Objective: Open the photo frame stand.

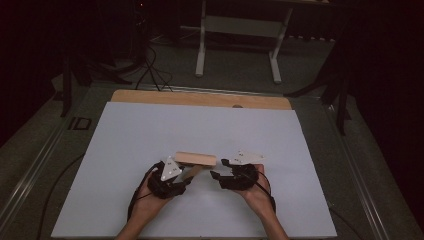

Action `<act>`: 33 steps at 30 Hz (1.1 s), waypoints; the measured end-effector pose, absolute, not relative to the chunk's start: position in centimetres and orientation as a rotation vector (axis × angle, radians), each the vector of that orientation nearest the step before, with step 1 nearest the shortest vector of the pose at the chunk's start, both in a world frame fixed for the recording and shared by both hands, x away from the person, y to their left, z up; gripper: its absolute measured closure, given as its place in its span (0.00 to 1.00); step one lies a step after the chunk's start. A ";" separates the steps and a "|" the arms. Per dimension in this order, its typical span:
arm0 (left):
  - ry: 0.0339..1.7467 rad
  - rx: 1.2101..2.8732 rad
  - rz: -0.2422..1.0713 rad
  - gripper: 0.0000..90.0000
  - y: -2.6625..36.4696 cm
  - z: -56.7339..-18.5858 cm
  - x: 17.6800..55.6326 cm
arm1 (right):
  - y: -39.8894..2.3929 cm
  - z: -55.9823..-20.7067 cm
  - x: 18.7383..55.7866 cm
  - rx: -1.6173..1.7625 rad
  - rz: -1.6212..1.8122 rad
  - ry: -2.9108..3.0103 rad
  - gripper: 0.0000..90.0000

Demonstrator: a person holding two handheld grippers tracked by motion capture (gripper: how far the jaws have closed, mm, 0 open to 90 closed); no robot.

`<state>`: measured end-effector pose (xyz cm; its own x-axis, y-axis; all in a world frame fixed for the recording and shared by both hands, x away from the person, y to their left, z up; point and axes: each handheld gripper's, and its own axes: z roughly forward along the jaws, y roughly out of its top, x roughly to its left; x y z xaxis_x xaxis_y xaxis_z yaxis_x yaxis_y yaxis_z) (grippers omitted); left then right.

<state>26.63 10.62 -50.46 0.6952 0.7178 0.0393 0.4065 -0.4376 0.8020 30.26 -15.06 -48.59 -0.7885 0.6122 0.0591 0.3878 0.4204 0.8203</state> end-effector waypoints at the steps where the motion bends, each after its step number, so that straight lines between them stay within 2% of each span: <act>1: 0.860 2.082 0.495 0.58 10.8 -50.4 26.5 | -15.1 -48.6 30.3 0.875 1.302 2.425 0.44; 33: 0.830 2.016 0.549 0.59 12.6 -48.5 25.3 | -17.3 -47.9 30.5 0.933 1.350 2.352 0.44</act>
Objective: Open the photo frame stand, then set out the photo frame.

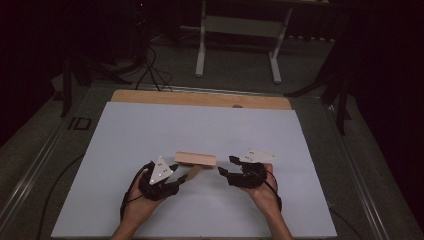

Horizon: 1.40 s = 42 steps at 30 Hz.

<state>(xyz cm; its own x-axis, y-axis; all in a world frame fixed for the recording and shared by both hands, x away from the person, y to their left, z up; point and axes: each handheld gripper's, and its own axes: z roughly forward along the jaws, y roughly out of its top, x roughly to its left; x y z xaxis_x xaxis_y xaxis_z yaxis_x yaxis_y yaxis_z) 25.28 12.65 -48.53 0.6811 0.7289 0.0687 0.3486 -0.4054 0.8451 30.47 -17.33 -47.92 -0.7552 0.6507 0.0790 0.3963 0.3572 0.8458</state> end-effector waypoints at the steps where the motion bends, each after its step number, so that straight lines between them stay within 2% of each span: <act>1: 0.835 2.007 0.552 0.59 12.8 -48.4 25.3 | -17.4 -47.9 30.5 0.935 1.353 2.343 0.44; 11: 0.890 1.945 0.587 0.59 15.0 -47.6 25.7 | -18.2 -47.7 31.0 0.976 1.361 2.291 0.44; 25: 0.912 1.919 0.585 0.64 15.8 -47.6 25.6 | -17.7 -48.3 32.6 1.006 1.334 2.256 0.48; 31: 0.909 1.919 0.555 0.70 15.9 -47.7 25.8 | -17.4 -48.5 33.4 1.046 1.324 2.252 0.58; 42: 0.902 1.937 0.505 0.75 15.4 -47.9 25.9 | -15.8 -48.2 34.8 1.031 1.287 2.241 0.86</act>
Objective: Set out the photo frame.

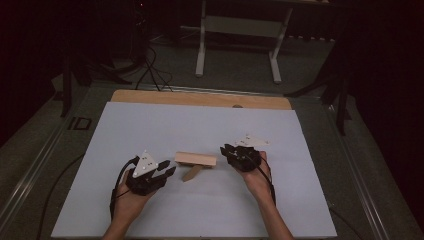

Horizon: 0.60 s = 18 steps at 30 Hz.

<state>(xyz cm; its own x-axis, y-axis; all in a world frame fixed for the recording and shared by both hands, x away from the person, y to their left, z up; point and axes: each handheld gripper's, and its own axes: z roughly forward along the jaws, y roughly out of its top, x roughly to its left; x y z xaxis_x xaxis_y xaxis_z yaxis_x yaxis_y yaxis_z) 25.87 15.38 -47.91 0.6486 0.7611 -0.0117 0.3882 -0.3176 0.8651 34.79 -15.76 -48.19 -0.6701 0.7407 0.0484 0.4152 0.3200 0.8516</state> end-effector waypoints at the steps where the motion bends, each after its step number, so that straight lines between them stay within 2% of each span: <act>1: 0.899 1.940 0.496 0.76 15.4 -47.9 25.9 | -15.6 -48.2 34.8 1.032 1.286 2.239 0.88; 6: 0.888 1.964 0.502 0.84 15.0 -48.3 26.0 | -15.1 -48.5 34.9 1.035 1.289 2.244 0.97; 12: 0.873 1.987 0.539 0.98 14.4 -48.5 26.1 | -14.7 -48.8 35.1 1.034 1.290 2.257 1.00; 18: 0.862 1.996 0.519 0.99 13.9 -48.7 26.4 | -14.4 -49.0 35.2 1.034 1.291 2.266 1.00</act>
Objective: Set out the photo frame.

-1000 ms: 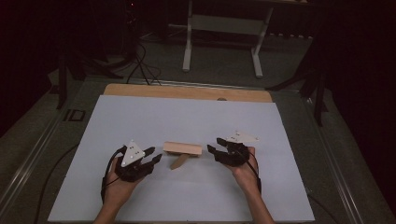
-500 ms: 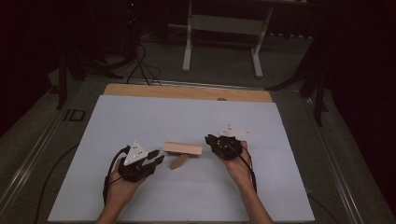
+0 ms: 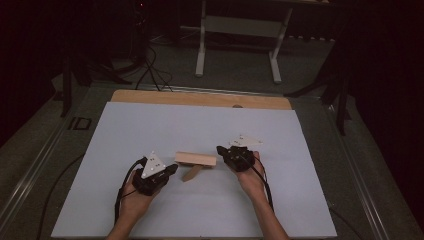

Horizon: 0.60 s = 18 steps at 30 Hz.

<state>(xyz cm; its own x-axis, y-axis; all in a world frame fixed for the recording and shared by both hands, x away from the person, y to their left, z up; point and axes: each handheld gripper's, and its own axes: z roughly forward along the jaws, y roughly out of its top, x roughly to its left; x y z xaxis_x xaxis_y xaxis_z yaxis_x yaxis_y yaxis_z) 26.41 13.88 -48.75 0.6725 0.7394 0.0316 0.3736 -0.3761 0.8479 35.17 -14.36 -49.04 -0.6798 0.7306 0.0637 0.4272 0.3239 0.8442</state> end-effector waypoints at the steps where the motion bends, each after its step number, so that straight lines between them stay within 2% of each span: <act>1: 0.860 1.999 0.517 0.99 13.8 -48.8 26.5 | -14.3 -49.1 35.2 1.033 1.295 2.265 1.00; 18: 0.852 2.029 0.514 0.99 12.6 -49.6 27.8 | -13.9 -48.9 35.5 1.022 1.341 2.286 1.00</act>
<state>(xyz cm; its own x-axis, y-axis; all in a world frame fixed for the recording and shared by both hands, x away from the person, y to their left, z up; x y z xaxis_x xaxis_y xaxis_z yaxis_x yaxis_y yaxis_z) 27.84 12.58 -49.58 0.6826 0.7295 0.0429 0.3782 -0.4029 0.8334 35.47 -13.87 -48.90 -0.7020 0.7060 0.0936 0.4263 0.3112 0.8494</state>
